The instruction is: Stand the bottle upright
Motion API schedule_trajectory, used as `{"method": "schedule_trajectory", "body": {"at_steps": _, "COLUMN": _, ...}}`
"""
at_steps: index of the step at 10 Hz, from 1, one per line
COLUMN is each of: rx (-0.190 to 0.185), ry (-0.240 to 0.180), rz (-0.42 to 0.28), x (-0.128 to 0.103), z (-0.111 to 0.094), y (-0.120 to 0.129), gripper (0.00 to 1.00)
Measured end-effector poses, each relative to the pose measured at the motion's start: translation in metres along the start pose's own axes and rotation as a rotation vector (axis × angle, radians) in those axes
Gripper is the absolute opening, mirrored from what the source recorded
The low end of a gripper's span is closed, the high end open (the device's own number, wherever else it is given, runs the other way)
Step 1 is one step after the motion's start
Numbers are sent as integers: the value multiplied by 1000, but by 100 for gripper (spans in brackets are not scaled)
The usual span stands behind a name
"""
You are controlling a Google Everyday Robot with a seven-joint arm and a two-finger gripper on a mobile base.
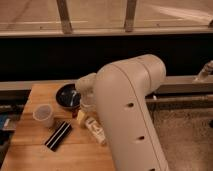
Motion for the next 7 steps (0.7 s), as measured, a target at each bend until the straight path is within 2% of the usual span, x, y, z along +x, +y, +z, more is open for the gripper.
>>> {"method": "schedule_trajectory", "body": {"at_steps": 3, "rx": -11, "ry": 12, "rz": -3, "x": -2, "z": 7, "y": 3, "gripper": 80}}
{"method": "schedule_trajectory", "body": {"at_steps": 7, "rx": -4, "ry": 28, "rz": 13, "x": 2, "z": 9, "y": 1, "gripper": 80}}
